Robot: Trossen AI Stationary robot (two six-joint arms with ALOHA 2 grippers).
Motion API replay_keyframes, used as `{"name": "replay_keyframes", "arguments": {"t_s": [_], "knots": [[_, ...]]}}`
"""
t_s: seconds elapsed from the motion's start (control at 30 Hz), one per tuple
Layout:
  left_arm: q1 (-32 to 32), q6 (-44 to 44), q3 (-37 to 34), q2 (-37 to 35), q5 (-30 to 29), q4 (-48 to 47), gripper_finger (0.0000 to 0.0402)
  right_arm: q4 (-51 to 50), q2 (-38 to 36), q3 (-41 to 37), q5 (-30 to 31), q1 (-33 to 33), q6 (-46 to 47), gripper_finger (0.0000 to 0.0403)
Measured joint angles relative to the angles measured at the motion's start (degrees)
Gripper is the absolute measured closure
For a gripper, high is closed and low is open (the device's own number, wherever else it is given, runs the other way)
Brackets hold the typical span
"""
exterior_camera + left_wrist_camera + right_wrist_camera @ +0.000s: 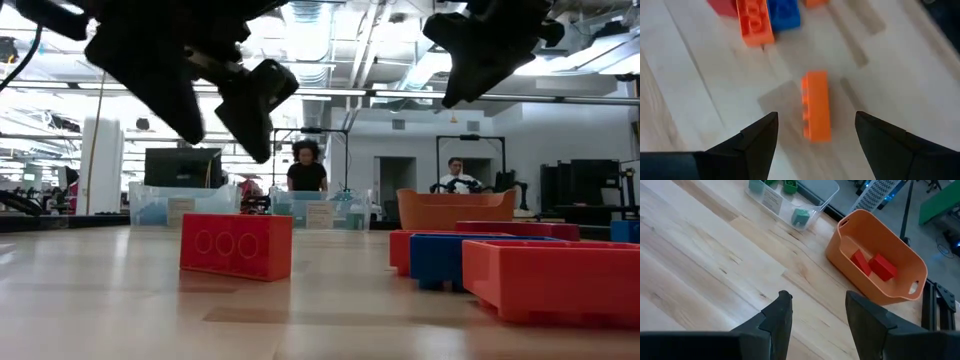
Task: Sort blocks
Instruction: Put the orange game piece into the blue bin
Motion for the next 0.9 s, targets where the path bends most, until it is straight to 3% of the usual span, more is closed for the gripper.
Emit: {"name": "replay_keyframes", "arguments": {"t_s": [0.47,0.9], "knots": [[-3.0,1.2,0.1,4.8,-1.0,9.1,0.0144,1.3,0.0,0.0,0.5,-0.3,-1.4,0.0211],[-2.9,3.0,0.0,10.5,-4.3,10.5,0.0148,1.3,0.0,-0.4,0.6,-0.2,-1.5,0.0211]]}}
